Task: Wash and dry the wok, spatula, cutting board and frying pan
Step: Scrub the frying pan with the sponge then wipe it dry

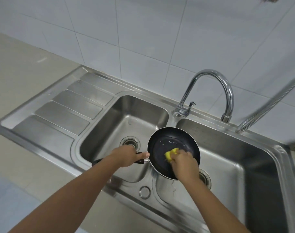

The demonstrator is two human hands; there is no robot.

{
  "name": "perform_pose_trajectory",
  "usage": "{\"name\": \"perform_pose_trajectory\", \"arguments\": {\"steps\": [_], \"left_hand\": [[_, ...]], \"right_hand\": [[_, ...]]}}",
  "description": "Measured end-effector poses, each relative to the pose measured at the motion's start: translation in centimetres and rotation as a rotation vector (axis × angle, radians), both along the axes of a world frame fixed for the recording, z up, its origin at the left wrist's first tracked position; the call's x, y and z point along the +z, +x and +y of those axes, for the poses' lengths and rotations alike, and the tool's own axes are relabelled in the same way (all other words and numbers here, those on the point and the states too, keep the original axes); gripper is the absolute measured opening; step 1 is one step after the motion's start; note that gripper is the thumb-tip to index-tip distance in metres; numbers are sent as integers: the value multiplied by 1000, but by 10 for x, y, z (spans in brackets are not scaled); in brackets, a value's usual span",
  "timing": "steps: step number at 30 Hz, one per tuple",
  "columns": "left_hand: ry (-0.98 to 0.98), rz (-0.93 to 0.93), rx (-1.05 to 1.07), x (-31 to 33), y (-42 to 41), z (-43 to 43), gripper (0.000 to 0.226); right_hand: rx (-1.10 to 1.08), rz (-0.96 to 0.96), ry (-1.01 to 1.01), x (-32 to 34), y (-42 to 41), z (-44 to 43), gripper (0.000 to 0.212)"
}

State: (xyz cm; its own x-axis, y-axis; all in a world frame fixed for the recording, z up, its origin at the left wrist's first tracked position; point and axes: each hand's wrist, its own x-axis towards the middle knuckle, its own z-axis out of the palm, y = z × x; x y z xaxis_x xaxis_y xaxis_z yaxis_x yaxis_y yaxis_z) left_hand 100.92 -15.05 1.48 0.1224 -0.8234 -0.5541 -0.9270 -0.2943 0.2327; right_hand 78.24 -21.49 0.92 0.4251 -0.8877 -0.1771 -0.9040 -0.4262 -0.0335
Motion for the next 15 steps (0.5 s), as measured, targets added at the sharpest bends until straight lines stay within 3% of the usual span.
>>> {"name": "perform_pose_trajectory", "arguments": {"steps": [6,10,15], "left_hand": [[-20,0,55,4,-4,1,77],[-45,2,96,-7,-8,7,79],[-7,21,79,-8,-10,6,89]], "right_hand": [[52,-160,32,-11,45,-8,33],[-67,-28,5,2,21,-37,33],[-120,71,61,14,8,2,27]]}}
